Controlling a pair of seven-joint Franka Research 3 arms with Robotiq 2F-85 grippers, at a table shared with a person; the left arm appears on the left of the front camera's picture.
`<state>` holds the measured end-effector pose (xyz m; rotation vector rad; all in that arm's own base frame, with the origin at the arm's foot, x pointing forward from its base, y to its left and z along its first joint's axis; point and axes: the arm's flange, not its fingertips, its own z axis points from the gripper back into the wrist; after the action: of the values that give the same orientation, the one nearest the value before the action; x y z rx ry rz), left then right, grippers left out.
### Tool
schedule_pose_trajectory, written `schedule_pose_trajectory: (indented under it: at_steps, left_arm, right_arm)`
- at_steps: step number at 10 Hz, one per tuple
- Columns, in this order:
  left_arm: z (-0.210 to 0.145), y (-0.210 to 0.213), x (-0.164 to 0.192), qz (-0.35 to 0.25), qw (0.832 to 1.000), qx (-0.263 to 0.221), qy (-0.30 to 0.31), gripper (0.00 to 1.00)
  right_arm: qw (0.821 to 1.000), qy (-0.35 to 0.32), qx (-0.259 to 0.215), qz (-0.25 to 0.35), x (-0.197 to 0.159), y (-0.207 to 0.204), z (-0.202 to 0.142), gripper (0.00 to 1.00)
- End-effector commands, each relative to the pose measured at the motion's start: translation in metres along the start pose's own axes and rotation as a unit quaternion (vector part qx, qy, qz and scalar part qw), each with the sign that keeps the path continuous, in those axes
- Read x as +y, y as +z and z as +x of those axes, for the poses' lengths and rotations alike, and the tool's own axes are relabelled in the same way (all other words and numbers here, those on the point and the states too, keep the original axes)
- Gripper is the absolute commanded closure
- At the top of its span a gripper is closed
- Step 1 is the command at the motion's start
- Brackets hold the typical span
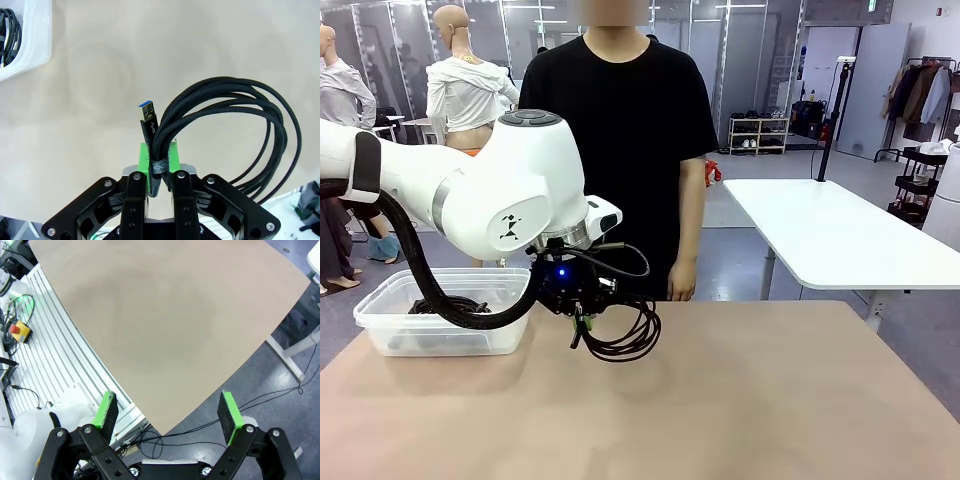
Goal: Organize and store the cables.
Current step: Place the USB Extension Cable into the Organizing box.
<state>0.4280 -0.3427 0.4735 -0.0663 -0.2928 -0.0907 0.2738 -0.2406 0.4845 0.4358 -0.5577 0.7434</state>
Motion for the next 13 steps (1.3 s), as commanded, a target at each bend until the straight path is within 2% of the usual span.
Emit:
schedule_pose_trajectory:
  at_steps: [1, 4, 7, 8, 9, 11, 13]
  left_arm:
    - [0.015, 0.002, 0.016, -0.005, 1.0, 0.005, -0.01, 0.83]
    - [0.057, 0.018, 0.112, -0.021, 0.999, -0.031, -0.016, 0.83]
    - [0.09, 0.019, 0.226, -0.007, 0.998, -0.051, 0.042, 0.83]
    - [0.1, 0.014, 0.271, 0.004, 0.998, -0.052, 0.04, 0.83]
    - [0.113, 0.005, 0.305, 0.022, 0.996, -0.057, 0.065, 0.83]
    - [0.136, -0.015, 0.354, 0.044, 0.995, -0.048, 0.08, 0.83]
    - [0.149, -0.032, 0.38, 0.055, 0.994, -0.014, 0.088, 0.83]
  right_arm:
    - [1.0, 0.005, -0.007, 0.002, 0.0, 0.001, 0.001, 0.0]
    - [1.0, 0.005, -0.007, 0.002, 0.0, 0.001, 0.001, 0.0]
    - [1.0, 0.005, -0.007, 0.002, 0.0, 0.001, 0.001, 0.0]
    - [1.0, 0.005, -0.007, 0.002, 0.0, 0.001, 0.001, 0.0]
    - [1.0, 0.005, -0.007, 0.002, 0.0, 0.001, 0.001, 0.0]
    - [1.0, 0.005, -0.007, 0.002, 0.0, 0.001, 0.001, 0.0]
    - [1.0, 0.005, -0.007, 0.002, 0.0, 0.001, 0.001, 0.0]
